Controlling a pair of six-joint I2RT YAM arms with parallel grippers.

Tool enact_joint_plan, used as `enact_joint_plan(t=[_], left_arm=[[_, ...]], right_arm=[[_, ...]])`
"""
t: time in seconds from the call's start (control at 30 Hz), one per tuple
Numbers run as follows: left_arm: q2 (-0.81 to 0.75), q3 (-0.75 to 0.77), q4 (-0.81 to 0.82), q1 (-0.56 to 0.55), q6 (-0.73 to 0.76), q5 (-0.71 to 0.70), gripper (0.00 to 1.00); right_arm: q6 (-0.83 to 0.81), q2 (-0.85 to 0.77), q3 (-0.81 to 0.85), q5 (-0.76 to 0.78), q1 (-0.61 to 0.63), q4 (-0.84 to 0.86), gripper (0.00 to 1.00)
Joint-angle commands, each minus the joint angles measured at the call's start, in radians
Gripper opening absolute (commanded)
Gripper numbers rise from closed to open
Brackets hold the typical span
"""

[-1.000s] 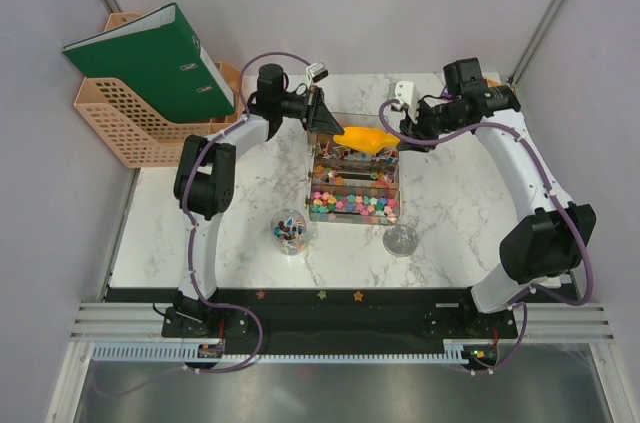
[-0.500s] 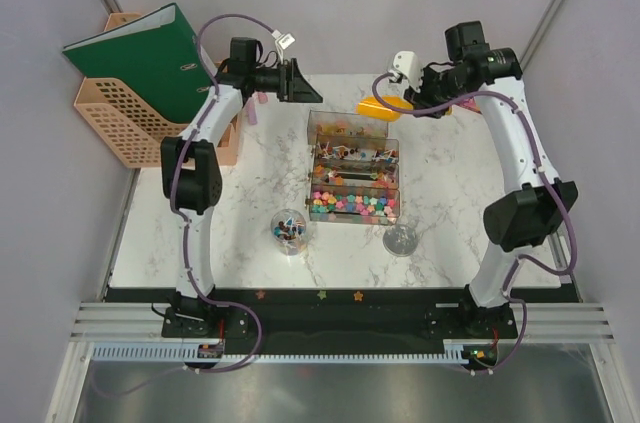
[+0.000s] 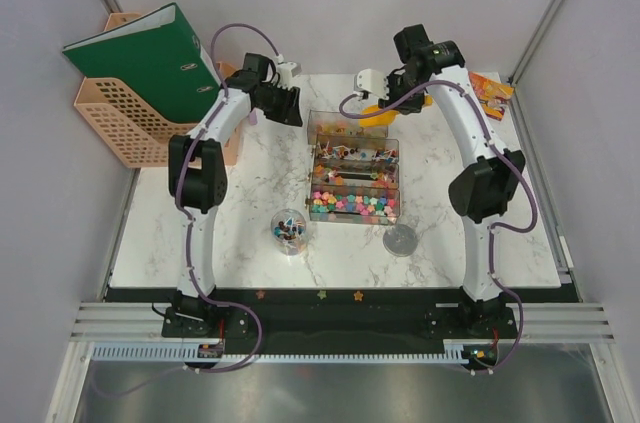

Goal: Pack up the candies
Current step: Scoop the fake candies from the storage box.

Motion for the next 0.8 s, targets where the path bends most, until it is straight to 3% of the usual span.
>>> enact_joint_plan(t=[0.0,0.3,0.77], left_arm=[[0.041,-0.002,0.031,0.003,0.047,-0.093,0.51],[0.133,0.077,0.02,-0.006,0.07,-0.101,0.52],[0.153,0.11,-0.009,-0.087,0.149,-0.104,0.54]], right_arm=[[-0.046,0.028,0.082,0.077,0.006,-0.074,0.0],[-0.088,0.087,0.122,0.107,0.009,-0.096,0.0],[-0.166,0.185,0.202,0.171,0.012,-0.11,0.0]])
